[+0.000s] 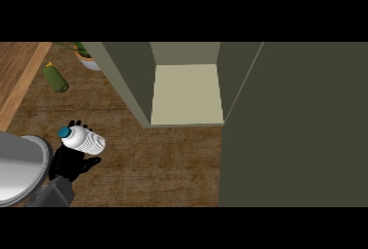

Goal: Pick up the bottled water, place it into the cabinet and close the cabinet

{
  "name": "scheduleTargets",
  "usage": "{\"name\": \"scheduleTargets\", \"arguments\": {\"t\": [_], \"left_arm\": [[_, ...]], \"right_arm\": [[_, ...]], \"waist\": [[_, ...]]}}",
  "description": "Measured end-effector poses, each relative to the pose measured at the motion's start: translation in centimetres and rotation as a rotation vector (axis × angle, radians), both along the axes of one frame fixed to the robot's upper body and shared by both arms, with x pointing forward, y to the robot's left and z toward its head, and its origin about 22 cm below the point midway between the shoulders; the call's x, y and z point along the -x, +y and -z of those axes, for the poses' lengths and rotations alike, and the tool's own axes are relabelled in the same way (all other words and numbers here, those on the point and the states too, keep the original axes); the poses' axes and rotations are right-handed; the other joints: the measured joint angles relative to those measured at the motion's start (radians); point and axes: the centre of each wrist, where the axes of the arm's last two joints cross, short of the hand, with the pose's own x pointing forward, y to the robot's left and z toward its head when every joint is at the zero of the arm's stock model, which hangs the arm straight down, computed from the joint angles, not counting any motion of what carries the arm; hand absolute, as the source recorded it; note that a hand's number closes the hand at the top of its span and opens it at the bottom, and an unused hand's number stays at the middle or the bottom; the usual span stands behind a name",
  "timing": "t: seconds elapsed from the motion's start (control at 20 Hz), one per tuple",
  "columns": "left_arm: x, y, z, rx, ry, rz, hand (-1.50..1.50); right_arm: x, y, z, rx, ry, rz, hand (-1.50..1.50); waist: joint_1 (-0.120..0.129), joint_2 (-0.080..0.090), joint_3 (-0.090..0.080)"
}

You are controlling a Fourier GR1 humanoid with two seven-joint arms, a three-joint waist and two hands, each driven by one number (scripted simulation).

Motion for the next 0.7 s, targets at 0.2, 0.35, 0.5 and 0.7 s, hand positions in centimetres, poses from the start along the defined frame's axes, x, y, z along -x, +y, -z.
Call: {"name": "scheduleTargets", "arguments": {"t": [0.2, 0.35, 0.5, 0.7], "left_arm": [[-0.7, -1.1, 0.0, 0.020, -0.010, 0.034, -1.50], [-1.0, -1.9, 0.0, 0.024, -0.016, 0.059, 1.50], [-1.4, -1.9, -0.2, 0.021, -0.026, 0.085, 1.50], [-1.7, -2.4, -0.3, 0.027, -0.037, 0.092, 1.50]], "right_arm": [[-0.3, -0.2, -0.3, 0.002, -0.001, 0.001, -1.50], [-0.1, -0.2, -0.4, 0.002, 0.001, -0.001, -1.50], [0.1, -0.2, -0.1, -0.003, 0.007, -0.003, -1.50], [-0.2, -0.2, -0.4, 0.002, 0.003, 0.000, -1.50]], "waist": [[-0.004, 0.002, -0.001], [-0.004, 0.001, -0.001], [-0.004, 0.001, -0.001], [-0.001, 0.001, -0.001]]}}
